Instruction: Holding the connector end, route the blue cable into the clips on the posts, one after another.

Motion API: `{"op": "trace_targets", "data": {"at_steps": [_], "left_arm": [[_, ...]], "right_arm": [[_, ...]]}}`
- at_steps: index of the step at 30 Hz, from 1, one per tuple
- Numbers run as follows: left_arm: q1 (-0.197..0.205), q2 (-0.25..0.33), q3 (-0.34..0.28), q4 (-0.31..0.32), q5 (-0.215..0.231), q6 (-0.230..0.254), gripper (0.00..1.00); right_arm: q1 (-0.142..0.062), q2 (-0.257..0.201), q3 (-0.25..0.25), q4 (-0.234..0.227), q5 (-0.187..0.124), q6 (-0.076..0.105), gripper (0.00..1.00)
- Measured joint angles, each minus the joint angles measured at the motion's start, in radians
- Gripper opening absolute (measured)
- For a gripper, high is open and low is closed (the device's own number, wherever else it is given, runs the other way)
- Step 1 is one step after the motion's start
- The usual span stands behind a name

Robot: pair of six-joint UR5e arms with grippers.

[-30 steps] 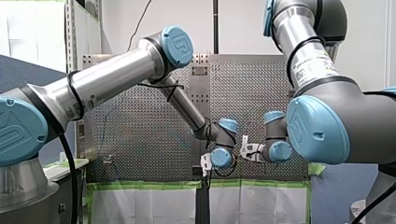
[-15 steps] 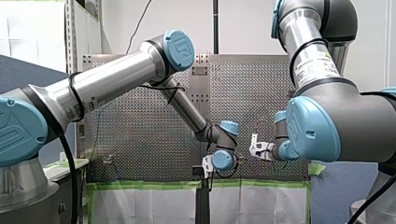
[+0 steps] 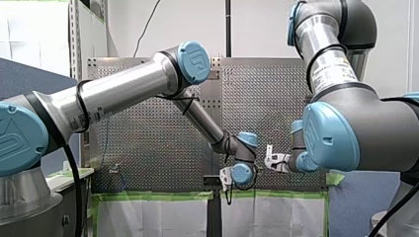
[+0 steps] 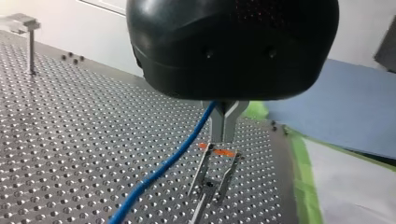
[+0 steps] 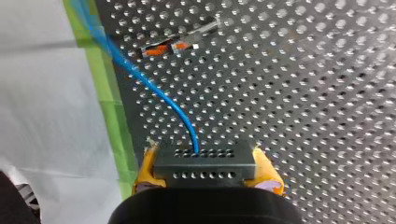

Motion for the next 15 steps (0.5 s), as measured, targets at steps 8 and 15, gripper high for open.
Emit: {"op": "trace_targets", "data": {"at_steps": [8,15], "left_arm": [[0.003,-0.027,0.048,0.005,0.016,-0.023,0.0],[0.012,-0.034,0.077,0.003,0.017,-0.028,0.0]], "right_arm": [[-0.012,0.047,-0.038,0.024,-0.011,0.003,0.0],[-0.028,0.049,-0.065,0.044,-0.022,0.016,0.0]]}}
